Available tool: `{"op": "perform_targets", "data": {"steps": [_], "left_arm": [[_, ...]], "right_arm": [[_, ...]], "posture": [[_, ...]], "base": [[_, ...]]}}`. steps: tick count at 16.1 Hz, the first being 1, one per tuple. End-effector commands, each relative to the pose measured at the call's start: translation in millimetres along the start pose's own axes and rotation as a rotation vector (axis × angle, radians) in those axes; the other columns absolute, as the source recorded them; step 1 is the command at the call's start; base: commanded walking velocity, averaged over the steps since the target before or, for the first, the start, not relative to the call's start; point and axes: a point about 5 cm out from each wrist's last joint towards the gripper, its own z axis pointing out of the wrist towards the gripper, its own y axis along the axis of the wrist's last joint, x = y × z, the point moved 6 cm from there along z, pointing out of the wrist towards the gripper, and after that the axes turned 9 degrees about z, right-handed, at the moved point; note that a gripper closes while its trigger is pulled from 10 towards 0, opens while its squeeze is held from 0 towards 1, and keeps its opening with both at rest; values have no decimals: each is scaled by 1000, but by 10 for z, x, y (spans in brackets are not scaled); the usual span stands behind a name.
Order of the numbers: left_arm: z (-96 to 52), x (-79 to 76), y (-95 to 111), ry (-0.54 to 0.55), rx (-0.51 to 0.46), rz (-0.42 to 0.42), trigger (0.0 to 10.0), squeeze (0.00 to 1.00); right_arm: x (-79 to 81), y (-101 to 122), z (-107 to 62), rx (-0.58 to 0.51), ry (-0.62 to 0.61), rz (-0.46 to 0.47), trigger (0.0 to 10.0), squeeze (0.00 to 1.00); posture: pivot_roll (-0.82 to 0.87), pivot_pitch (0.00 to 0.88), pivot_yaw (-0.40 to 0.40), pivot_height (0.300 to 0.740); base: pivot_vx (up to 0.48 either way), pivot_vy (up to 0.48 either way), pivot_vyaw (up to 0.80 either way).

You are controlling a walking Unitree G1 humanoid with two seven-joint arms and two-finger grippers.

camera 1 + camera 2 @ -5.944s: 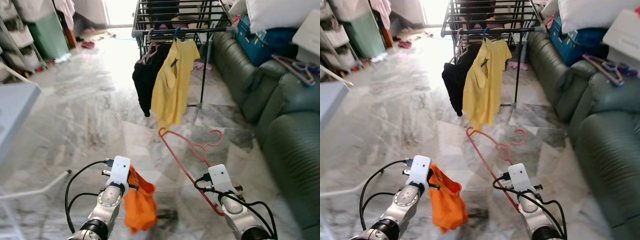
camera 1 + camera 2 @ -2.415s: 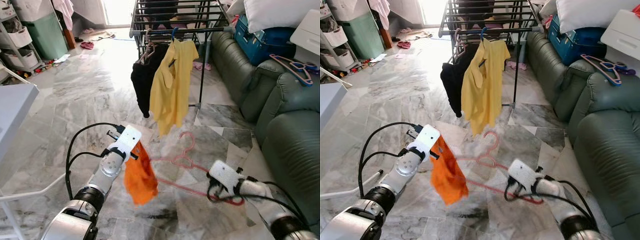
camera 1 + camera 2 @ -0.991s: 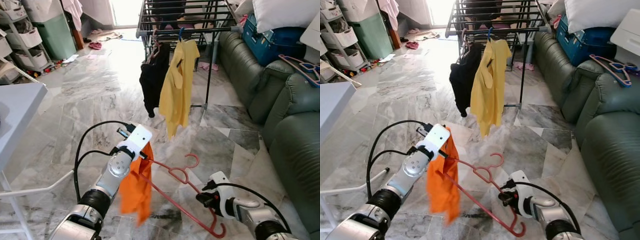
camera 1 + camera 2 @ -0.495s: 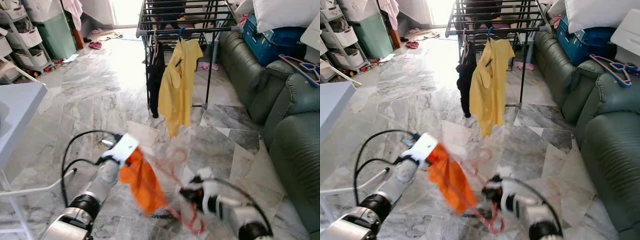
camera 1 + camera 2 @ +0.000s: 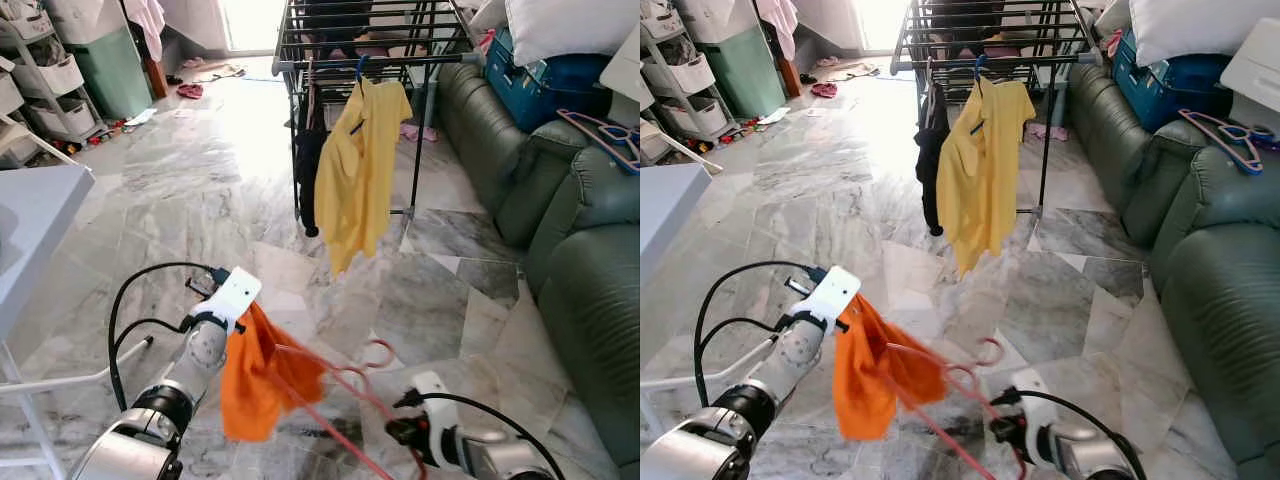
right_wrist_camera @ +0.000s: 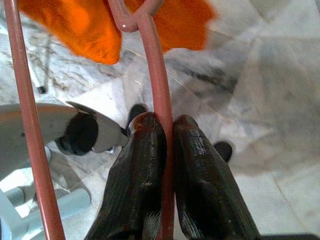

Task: Hang hanger

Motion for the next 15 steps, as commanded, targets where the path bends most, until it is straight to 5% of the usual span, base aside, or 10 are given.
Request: {"op": "perform_targets", "data": {"steps": [1, 7, 12, 15], "left_arm": [[35, 79, 73, 26, -21, -25, 10000, 0], [15, 18, 207, 0, -91, -79, 10000, 0], [-69, -136, 75, -36, -61, -83, 10000, 0], [-92, -195, 65, -52, -60, -80, 10000, 0]], "right_arm": [[-70, -13, -14, 6, -37, 38, 10000, 0], [-261, 7, -52, -23, -139, 143, 10000, 0], [-557, 580, -204, -255, -344, 290, 10000, 0], [-612, 843, -292, -339, -375, 296, 10000, 0]], "posture": [[-123, 0, 60, 740], [-116, 0, 67, 740], [-105, 0, 60, 740], [-103, 0, 57, 740]], "base": [[0, 0, 0], [0, 0, 0], [0, 0, 0], [0, 0, 0]]}}
